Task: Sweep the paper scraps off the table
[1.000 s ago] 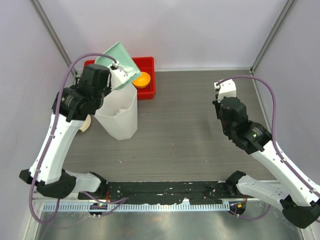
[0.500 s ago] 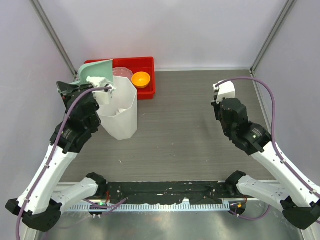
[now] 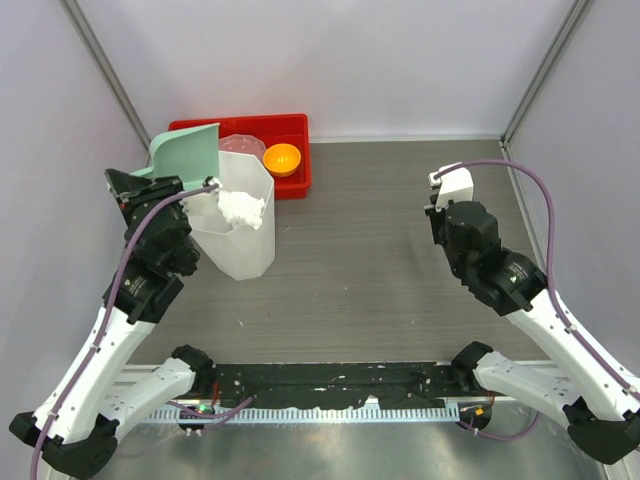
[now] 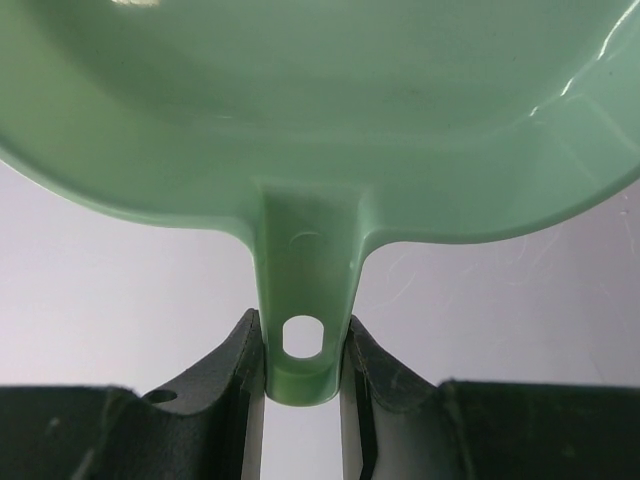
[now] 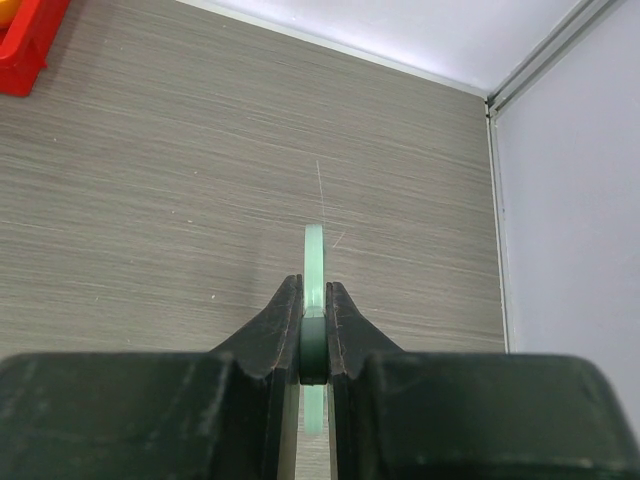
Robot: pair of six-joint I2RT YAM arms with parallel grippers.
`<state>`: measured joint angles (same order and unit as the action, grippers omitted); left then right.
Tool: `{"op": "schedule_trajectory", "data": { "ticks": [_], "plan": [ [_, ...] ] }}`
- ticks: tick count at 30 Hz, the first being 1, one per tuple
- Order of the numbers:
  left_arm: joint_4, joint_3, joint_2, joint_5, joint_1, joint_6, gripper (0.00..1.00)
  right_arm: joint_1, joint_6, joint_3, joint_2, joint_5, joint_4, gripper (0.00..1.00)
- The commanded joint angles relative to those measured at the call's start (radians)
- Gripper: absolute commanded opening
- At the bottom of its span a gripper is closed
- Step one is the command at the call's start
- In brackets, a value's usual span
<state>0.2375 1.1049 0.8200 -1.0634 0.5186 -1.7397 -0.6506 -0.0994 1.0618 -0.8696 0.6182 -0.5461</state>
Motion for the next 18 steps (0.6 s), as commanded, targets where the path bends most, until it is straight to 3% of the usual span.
{"op": "schedule_trajectory", "data": {
  "ticks": [1, 8, 13, 15, 17, 18],
  "plan": [
    [0.014, 0.026, -0.010, -0.035, -0.003, -0.607, 0.00, -0.001, -0.006, 0.004, 0.020, 0.002, 0.054, 0.01],
    [-0.095, 0.042, 0.024, -0.033, -0.003, -0.587, 0.00, 0.000, -0.005, 0.001, 0.015, -0.006, 0.052, 0.01],
    [-0.222, 0.163, 0.144, 0.000, -0.003, -0.467, 0.00, 0.000, -0.005, 0.006, 0.017, -0.002, 0.046, 0.01],
    [-0.199, 0.362, 0.218, -0.032, -0.002, -0.214, 0.00, 0.000, -0.003, 0.004, 0.024, -0.005, 0.044, 0.01],
    [0.195, 0.561, 0.330, -0.009, 0.000, 0.086, 0.00, 0.000, -0.002, 0.004, 0.032, -0.012, 0.051, 0.01],
    [0.341, 0.745, 0.368, 0.059, 0.006, 0.349, 0.00, 0.000, -0.002, 0.006, 0.043, -0.020, 0.055, 0.01]
  ]
}}
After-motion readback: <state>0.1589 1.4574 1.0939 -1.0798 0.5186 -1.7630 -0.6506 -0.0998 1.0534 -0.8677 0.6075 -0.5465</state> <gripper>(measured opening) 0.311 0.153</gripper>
